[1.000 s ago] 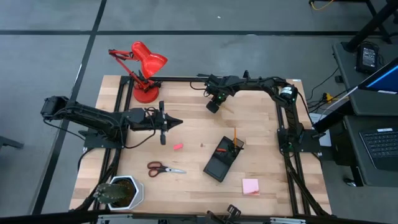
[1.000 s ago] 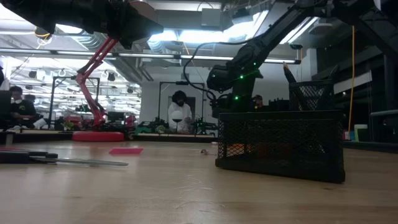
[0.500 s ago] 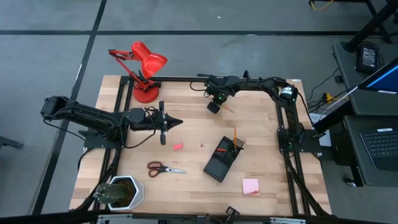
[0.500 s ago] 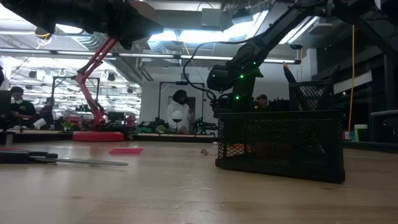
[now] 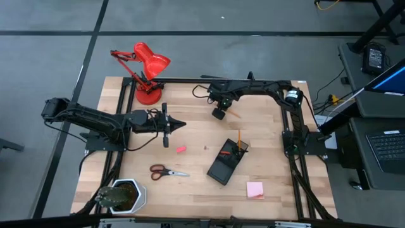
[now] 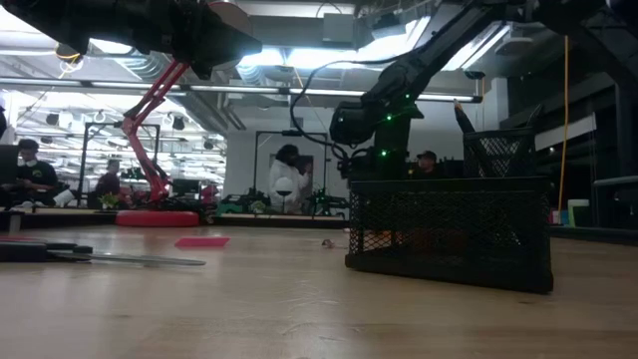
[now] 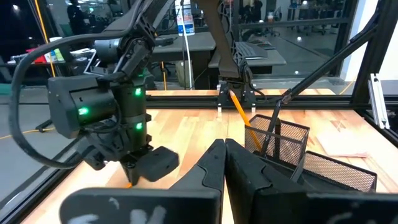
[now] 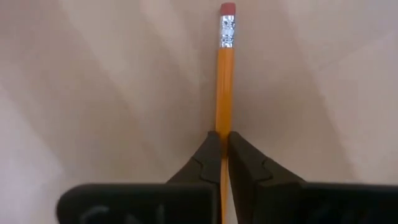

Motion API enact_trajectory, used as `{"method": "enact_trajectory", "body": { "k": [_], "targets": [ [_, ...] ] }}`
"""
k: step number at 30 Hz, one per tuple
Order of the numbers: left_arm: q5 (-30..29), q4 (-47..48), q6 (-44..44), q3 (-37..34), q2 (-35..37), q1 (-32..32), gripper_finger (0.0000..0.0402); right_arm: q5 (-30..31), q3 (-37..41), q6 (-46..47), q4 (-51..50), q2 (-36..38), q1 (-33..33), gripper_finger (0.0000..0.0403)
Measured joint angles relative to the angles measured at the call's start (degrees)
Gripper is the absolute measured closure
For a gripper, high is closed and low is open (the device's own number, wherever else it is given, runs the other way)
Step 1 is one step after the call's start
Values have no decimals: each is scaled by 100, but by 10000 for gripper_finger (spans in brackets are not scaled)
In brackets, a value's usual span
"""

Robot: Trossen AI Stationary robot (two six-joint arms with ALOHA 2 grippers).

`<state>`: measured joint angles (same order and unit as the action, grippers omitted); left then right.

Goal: Pick and place office supplies into organizer
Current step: Put the pencil into the desk organizer

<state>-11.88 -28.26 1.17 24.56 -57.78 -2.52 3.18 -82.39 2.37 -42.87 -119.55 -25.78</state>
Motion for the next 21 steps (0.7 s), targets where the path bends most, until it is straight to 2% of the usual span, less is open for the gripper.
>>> {"method": "enact_trajectory", "body": {
  "k": [21],
  "targets": [
    [0, 4, 2, 0, 0, 0, 399, -168, 4, -12, -139, 286, 520, 400]
  ]
}}
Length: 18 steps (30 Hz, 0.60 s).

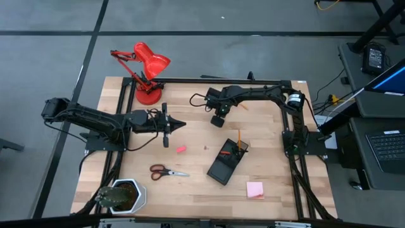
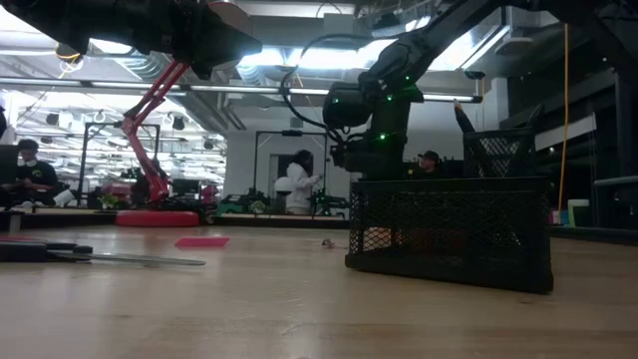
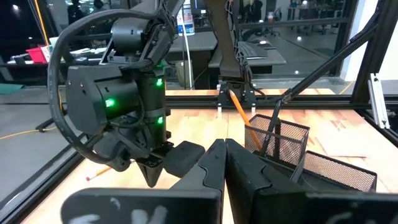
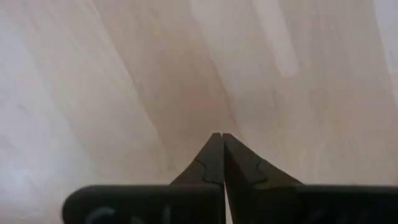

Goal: Pick and place office supplies into organizer
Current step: Put the pencil into the desk organizer

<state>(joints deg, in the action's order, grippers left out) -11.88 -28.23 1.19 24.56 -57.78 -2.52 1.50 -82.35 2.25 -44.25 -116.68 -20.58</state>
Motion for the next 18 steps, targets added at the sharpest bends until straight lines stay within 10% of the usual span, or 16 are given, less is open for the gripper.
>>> {"method": "enact_trajectory", "body": {
  "k": [18],
  "targets": [
    [0, 22, 87, 0, 0, 2, 396, 190, -17, -1147, -479, 1270, -1387, 384]
  ]
}}
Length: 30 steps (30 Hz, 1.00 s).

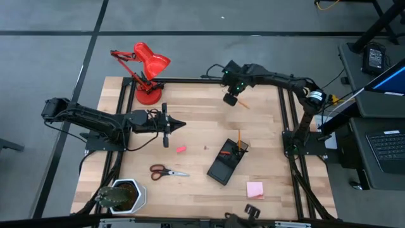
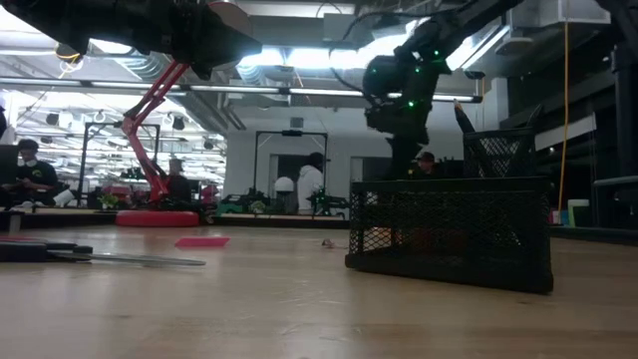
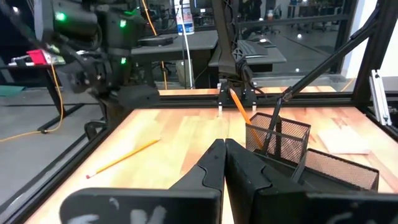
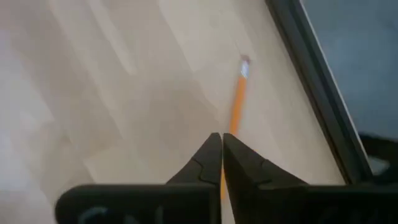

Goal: Pick and place office supplies into organizer
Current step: Put the pencil into the desk organizer

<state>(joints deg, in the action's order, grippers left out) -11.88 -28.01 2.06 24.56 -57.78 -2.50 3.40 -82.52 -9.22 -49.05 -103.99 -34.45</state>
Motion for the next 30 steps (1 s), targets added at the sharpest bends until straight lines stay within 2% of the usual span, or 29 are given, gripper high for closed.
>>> {"method": "enact_trajectory", "body": {
  "k": [8, 12, 20, 25, 30],
  "targets": [
    [0, 6, 66, 0, 0, -1, 398, -142, 12, -268, -690, -180, -241, 333],
    [0, 42, 66, 0, -2, 0, 398, -502, 219, -575, -341, -186, -266, 290],
    [0, 140, 59, 0, 0, -2, 398, -501, 829, -619, 332, -191, -581, 216],
    [0, 138, 13, 0, 0, 0, 399, -499, 979, -631, 600, -192, -724, 195],
    [0, 138, 16, 0, 0, -2, 398, -503, 1196, -654, 932, -192, -713, 191]
  ]
}}
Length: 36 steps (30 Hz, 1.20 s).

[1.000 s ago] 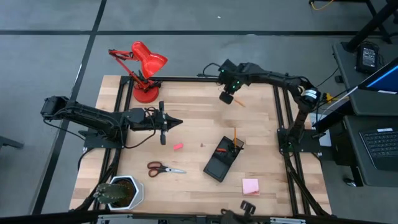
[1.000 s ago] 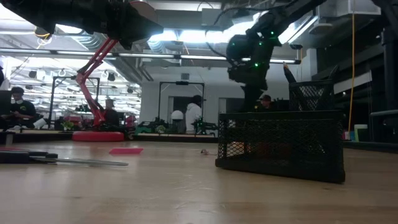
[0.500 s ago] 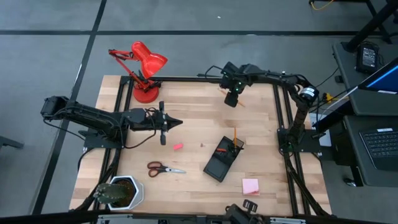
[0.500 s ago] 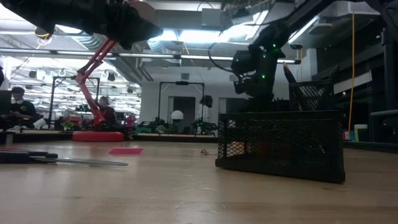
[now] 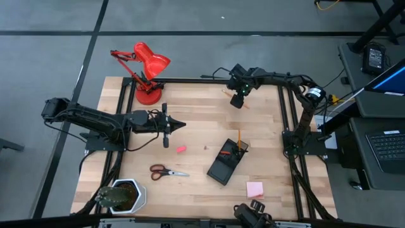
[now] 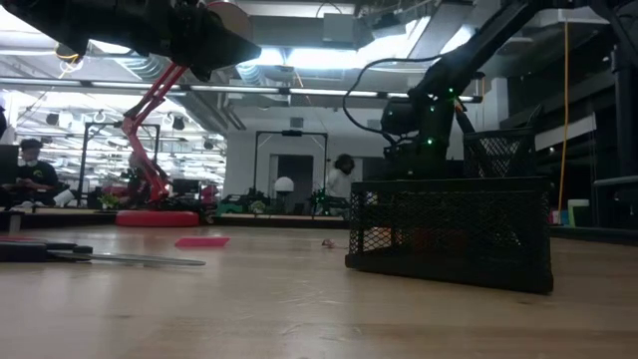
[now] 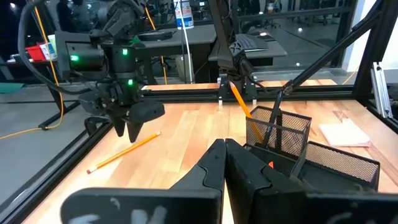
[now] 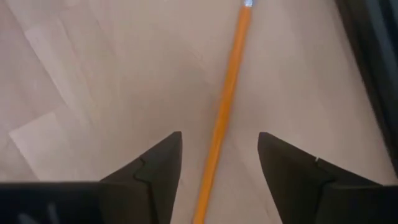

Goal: Pick and place office supplies into organizer
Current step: Put the pencil into the desk organizer

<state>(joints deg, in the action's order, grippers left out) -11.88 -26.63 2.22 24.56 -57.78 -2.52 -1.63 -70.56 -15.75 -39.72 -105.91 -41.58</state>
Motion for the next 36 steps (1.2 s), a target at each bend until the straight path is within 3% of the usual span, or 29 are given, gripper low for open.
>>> {"method": "enact_trajectory", "body": {
  "k": [10, 24, 36],
  "targets": [
    [0, -4, 0, 0, 0, 0, 398, 46, 378, -104, 607, -2, -25, 191],
    [0, -7, -2, 0, 0, 1, 400, -136, 425, 20, 690, -36, -177, 191],
    [-1, 76, 0, 0, 0, 1, 399, -102, -171, -115, 365, -858, -209, 191]
  ]
}}
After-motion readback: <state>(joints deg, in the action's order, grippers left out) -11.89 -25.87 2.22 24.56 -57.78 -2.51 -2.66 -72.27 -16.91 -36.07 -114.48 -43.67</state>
